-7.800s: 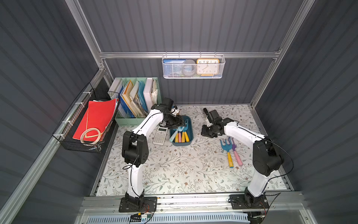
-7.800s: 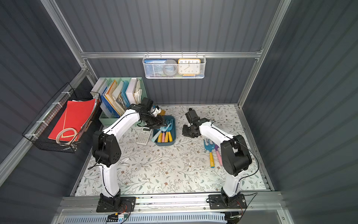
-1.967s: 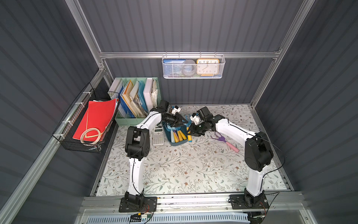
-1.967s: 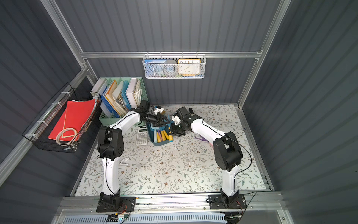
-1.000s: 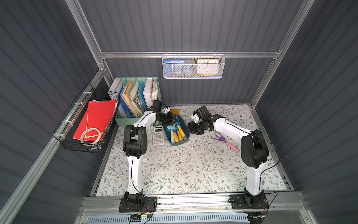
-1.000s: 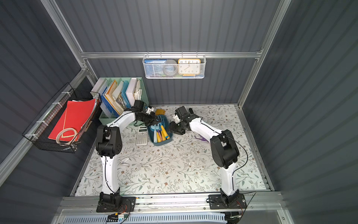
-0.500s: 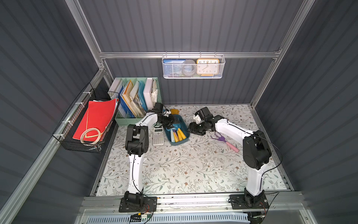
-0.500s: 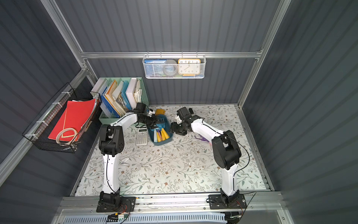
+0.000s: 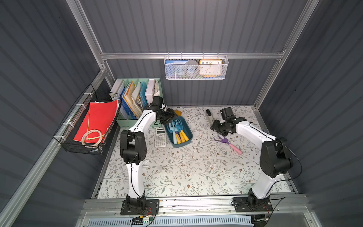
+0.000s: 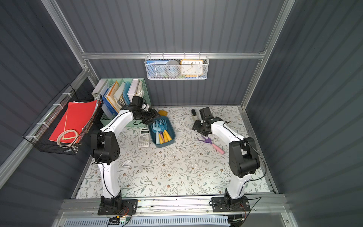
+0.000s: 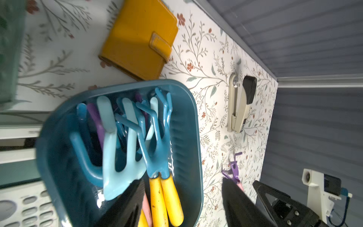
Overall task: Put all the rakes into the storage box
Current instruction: Place the rake in the storage box, then pick up the rake at the center of the board.
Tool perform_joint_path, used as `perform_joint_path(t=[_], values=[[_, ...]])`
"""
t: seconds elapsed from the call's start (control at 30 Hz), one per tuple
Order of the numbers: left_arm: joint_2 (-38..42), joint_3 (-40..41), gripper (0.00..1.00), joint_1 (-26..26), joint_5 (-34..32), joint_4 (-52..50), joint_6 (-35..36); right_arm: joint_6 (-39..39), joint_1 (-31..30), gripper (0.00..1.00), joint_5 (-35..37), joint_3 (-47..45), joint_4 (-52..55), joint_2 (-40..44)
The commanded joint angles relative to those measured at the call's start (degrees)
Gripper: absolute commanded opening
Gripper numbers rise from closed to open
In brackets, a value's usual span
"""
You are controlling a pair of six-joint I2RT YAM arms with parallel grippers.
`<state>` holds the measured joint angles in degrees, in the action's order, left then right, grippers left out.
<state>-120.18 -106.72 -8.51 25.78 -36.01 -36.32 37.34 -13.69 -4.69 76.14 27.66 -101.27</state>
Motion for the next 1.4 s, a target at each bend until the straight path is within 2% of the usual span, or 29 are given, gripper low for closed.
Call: perform_joint_path(t=[0.0,0.2,0.33,0.47,0.6,0.87,1.13,1.37], values=[[2.8,1.0,0.68,0.6,-6.6,-0.5,-1.6,2.5,3.7,0.66,9.0,-2.9,4.5,1.9],[1.8,0.9,0.68,0.7,-3.8,-0.2,-2.4,1.1,8.4,0.66,10.4,-5.9,8.2,1.1],[1.1,1.0,0.68,0.7,-1.9,0.2,-2.8,-0.2,8.7,0.66,6.4,-8.5,8.3,0.1],[0.5,0.9,0.67,0.7,-1.3,0.0,-2.9,-0.7,7.9,0.66,1.0,-12.2,6.8,0.8],[-0.2,0.7,0.67,0.7,-0.3,-0.1,-3.1,-2.1,5.9,0.66,0.6,-14.8,7.3,1.8],[-1.0,1.2,0.67,0.7,0.9,0.0,-3.2,-2.1,2.6,0.66,-6.1,-14.8,8.2,1.6],[-0.8,1.5,0.67,0.7,1.0,-0.1,-3.2,-1.6,-4.8,0.65,-1.5,-14.5,13.1,2.9],[-1.8,1.4,0.67,0.7,1.4,-0.1,-3.3,-0.2,-6.6,0.66,0.6,-20.6,13.7,8.7]])
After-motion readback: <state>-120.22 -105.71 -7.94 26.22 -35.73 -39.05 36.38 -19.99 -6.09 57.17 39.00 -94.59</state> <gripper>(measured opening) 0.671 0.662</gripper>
